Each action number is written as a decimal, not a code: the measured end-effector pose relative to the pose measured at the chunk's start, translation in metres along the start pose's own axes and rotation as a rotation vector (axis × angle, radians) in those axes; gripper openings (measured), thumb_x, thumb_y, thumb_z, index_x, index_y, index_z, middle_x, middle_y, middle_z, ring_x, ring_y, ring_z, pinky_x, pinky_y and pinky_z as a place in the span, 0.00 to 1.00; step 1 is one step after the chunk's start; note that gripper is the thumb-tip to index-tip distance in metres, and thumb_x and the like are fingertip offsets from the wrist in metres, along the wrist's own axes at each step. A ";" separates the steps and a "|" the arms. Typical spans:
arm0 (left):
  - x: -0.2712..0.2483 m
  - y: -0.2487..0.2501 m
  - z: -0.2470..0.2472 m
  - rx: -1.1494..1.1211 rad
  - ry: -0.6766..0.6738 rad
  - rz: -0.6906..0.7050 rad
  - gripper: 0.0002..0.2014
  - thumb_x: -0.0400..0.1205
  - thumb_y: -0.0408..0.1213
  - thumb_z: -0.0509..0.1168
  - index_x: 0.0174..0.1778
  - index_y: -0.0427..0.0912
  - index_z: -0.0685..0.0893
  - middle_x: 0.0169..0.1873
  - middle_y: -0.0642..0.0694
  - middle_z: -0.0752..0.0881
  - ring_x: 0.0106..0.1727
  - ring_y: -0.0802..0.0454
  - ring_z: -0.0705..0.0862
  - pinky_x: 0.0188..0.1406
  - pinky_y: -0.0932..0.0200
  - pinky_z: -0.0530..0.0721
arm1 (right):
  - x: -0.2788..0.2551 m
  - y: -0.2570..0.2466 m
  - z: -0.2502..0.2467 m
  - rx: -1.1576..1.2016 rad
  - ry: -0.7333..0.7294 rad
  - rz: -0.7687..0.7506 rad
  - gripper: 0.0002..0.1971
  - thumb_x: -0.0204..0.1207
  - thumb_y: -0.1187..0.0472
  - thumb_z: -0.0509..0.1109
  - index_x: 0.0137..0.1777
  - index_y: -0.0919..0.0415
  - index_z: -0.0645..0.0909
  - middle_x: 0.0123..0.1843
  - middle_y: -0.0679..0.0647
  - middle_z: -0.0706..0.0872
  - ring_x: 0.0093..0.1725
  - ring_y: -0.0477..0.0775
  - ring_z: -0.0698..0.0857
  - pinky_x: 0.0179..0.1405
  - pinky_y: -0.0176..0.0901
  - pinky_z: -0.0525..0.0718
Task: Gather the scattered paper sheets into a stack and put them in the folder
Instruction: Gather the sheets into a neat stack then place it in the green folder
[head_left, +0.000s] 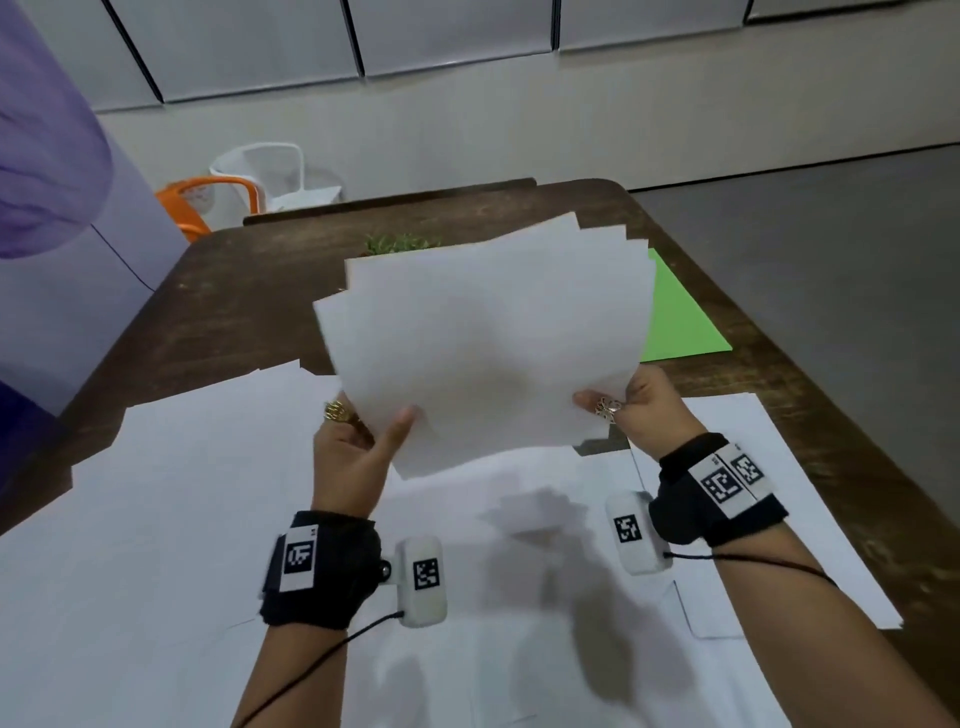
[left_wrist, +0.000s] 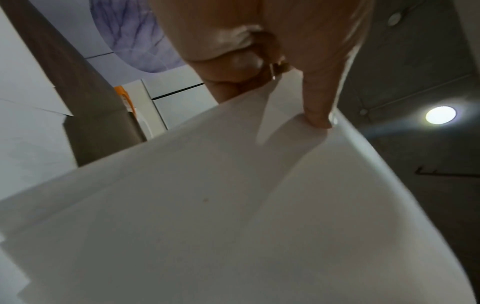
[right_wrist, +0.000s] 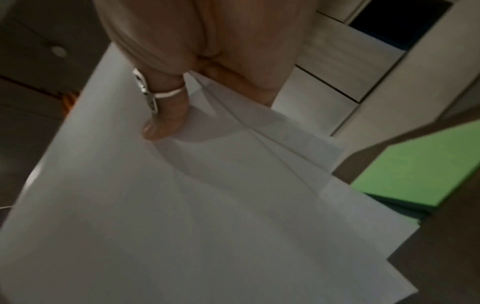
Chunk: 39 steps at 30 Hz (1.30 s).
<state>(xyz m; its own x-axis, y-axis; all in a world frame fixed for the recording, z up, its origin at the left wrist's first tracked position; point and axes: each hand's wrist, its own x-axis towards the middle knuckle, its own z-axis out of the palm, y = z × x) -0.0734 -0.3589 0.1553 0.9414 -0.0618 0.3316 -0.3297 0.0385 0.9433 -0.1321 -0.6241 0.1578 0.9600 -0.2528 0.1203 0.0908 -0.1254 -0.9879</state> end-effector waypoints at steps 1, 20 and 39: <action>0.002 0.007 0.001 0.019 0.021 0.042 0.16 0.75 0.25 0.71 0.58 0.36 0.78 0.44 0.56 0.87 0.44 0.70 0.85 0.44 0.74 0.81 | -0.002 -0.006 -0.001 -0.028 -0.006 -0.029 0.12 0.72 0.74 0.71 0.51 0.59 0.84 0.35 0.34 0.89 0.39 0.32 0.86 0.43 0.31 0.83; -0.033 -0.018 0.031 0.333 0.166 0.067 0.17 0.80 0.32 0.68 0.61 0.31 0.73 0.47 0.43 0.83 0.44 0.48 0.81 0.42 0.82 0.75 | -0.026 0.024 0.034 0.121 0.182 0.040 0.23 0.75 0.77 0.66 0.64 0.55 0.69 0.59 0.56 0.82 0.53 0.39 0.85 0.61 0.40 0.82; -0.063 -0.034 0.028 0.428 0.171 0.061 0.18 0.82 0.32 0.64 0.64 0.33 0.65 0.49 0.46 0.79 0.44 0.47 0.80 0.40 0.72 0.74 | -0.048 0.030 0.038 0.082 0.151 -0.033 0.24 0.75 0.73 0.69 0.61 0.46 0.69 0.60 0.48 0.82 0.61 0.46 0.83 0.68 0.52 0.77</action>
<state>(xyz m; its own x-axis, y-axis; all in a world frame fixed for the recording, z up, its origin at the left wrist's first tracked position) -0.1233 -0.3848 0.1025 0.9056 0.0945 0.4135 -0.3510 -0.3801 0.8558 -0.1650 -0.5789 0.1191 0.9060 -0.3918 0.1600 0.1488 -0.0590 -0.9871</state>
